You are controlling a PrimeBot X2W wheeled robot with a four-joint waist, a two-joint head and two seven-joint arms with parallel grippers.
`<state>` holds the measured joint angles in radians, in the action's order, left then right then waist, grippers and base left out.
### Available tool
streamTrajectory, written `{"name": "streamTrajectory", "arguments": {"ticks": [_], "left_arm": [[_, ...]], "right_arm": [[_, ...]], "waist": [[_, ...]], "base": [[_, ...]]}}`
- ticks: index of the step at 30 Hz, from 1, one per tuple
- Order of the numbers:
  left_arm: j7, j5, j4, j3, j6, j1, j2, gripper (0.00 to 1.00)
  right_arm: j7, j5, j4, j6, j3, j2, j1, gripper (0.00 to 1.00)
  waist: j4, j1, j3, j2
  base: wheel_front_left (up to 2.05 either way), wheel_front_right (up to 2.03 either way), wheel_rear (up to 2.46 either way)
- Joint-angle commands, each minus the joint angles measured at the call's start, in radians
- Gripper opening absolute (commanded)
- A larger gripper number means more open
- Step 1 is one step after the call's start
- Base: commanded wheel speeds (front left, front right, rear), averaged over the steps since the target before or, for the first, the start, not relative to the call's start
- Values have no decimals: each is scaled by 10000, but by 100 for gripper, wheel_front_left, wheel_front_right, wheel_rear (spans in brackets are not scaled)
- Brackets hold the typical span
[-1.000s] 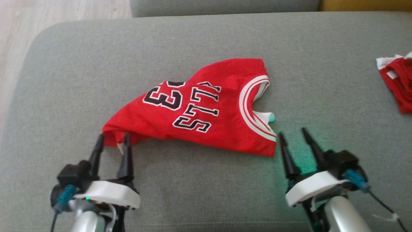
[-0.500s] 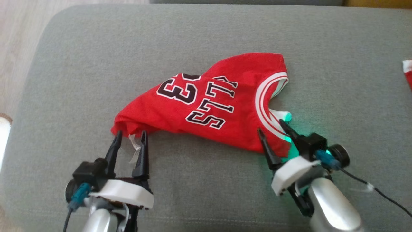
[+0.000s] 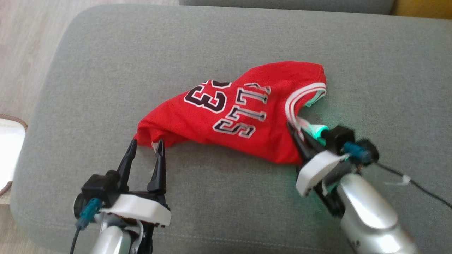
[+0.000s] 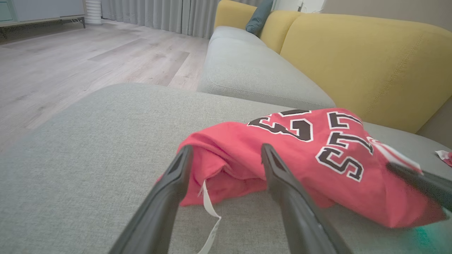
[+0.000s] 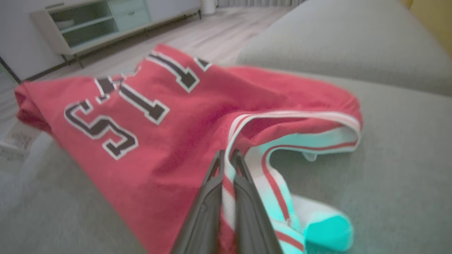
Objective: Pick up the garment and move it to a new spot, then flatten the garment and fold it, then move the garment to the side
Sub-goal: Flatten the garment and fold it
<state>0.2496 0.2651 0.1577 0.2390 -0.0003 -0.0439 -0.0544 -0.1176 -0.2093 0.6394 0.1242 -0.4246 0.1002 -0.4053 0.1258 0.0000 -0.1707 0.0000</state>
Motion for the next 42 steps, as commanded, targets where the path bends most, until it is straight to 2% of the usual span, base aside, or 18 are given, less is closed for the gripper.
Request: {"name": "streamTrajectory", "arguments": {"ticks": [1,8,14,19,23,27,31,32,33,34,37,42], "left_arm": [[122,-117,-399,-388,-34,-181,25,100],[122,-80,-588,-334,-30,-102,37,100],[122,18,-869,-200,26,-204,39,100],[122,148,-1151,115,69,-491,40,100],[122,326,-1345,561,155,-839,40,100],[122,454,-1459,857,249,-1078,40,100],[122,500,-1511,948,355,-1156,41,100],[122,497,-1512,940,376,-1157,41,100],[122,483,-1508,921,398,-1145,41,100],[122,467,-1502,898,418,-1132,41,100],[122,393,-1493,816,413,-1111,41,100],[122,272,-1501,606,375,-988,41,100]], "right_arm": [[-246,-154,-609,65,-175,-5,-538,0],[-99,-445,-1844,65,285,198,-1174,0],[395,-396,-1858,65,1015,298,-2006,0],[807,-201,-680,65,1892,601,-3419,0],[921,293,1240,65,2792,1096,-4772,0],[662,966,2684,65,3510,1572,-5507,0],[3,1794,3649,65,4122,1938,-6034,0],[-201,1952,3830,65,4318,1954,-6129,37],[-364,2081,4010,65,4474,1907,-6194,97],[-550,2193,4149,65,4579,1832,-6239,100],[-1011,2395,4336,65,4640,1553,-6257,100],[-1399,2102,3845,65,4449,1063,-5759,100]], "waist": [[52,0,45,0],[318,0,107,0],[613,0,-121,0],[1166,0,-628,0],[1877,0,-1159,0],[2324,0,-1471,0],[2431,0,-1607,0],[2400,0,-1618,0],[2333,0,-1612,0],[2251,0,-1590,0],[1901,0,-1492,0],[1086,0,-1216,0]], "base": [[0,0,0],[0,0,0],[0,0,0],[0,0,0],[0,0,0],[0,0,0],[0,0,0],[0,0,0],[0,0,0],[0,0,0],[0,0,0],[0,0,0]]}}
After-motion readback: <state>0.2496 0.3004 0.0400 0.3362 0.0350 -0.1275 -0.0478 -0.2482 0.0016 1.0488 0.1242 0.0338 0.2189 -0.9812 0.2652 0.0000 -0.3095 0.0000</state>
